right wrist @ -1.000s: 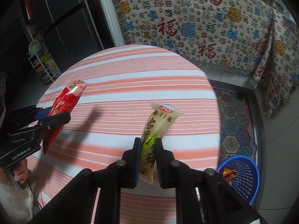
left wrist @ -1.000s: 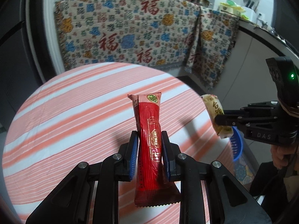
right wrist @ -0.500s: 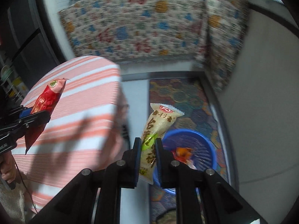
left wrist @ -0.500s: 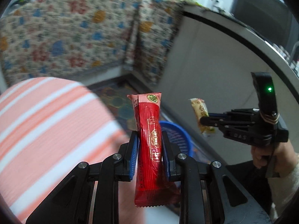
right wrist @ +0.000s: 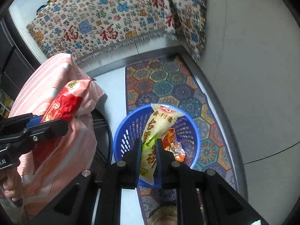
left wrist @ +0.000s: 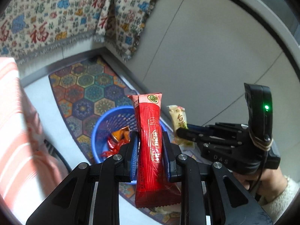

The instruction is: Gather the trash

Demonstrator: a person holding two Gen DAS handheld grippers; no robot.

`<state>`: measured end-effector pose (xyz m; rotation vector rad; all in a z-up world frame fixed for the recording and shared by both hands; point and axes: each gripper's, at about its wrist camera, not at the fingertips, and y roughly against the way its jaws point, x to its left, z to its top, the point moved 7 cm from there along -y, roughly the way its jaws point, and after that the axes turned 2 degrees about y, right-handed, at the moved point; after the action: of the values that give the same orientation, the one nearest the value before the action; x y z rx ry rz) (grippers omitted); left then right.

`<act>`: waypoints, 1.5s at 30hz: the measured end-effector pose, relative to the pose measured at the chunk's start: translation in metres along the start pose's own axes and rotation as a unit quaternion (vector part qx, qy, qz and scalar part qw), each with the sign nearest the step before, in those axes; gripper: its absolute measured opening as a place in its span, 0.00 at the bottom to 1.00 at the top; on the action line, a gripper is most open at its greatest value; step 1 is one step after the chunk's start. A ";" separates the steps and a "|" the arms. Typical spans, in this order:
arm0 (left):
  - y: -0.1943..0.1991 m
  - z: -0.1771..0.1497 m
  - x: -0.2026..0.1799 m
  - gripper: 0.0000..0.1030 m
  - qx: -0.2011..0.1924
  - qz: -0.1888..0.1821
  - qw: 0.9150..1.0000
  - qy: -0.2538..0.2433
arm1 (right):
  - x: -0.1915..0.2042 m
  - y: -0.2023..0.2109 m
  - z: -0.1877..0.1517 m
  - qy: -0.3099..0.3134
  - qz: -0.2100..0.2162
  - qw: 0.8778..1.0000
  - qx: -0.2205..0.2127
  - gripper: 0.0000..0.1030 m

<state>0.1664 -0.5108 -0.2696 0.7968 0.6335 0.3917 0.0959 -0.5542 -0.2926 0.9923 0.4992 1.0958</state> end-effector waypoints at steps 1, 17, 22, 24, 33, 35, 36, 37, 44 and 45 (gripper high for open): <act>-0.006 -0.002 0.002 0.22 0.005 0.000 1.000 0.004 | -0.005 -0.008 -0.002 -0.004 0.002 1.000 0.003 0.15; -0.068 0.007 0.027 0.74 0.022 0.026 0.999 0.037 | -0.041 -0.082 -0.018 -0.024 -0.008 1.000 0.019 0.56; -0.039 0.013 0.020 0.84 0.014 0.058 0.998 0.026 | -0.050 -0.064 -0.018 -0.055 -0.019 0.998 0.013 0.73; -0.011 0.013 0.007 0.93 -0.001 0.057 0.998 0.010 | -0.049 -0.036 -0.016 -0.065 -0.032 0.997 -0.003 0.80; 0.113 -0.023 -0.036 1.00 -0.052 0.109 0.990 -0.068 | -0.007 0.101 -0.037 -0.070 -0.046 0.995 -0.060 0.87; 0.130 -0.033 -0.040 1.00 -0.059 0.127 0.987 -0.073 | 0.005 0.124 -0.052 -0.070 -0.079 0.993 -0.060 0.90; 0.137 -0.037 -0.042 1.00 -0.062 0.134 0.986 -0.074 | 0.009 0.133 -0.058 -0.071 -0.088 0.992 -0.060 0.90; 0.145 -0.043 -0.045 1.00 -0.063 0.146 0.984 -0.075 | 0.015 0.143 -0.065 -0.074 -0.095 0.991 -0.058 0.90; 0.181 -0.060 -0.067 1.00 -0.092 0.203 0.969 -0.106 | 0.038 0.201 -0.098 -0.089 -0.116 0.987 -0.062 0.90; 0.183 -0.061 -0.068 1.00 -0.087 0.193 0.972 -0.102 | 0.040 0.208 -0.101 -0.091 -0.117 0.987 -0.067 0.90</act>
<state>0.0585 -0.3975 -0.1373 0.7780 0.2447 0.7001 -0.0692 -0.4529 -0.1593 0.8809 0.3786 0.8091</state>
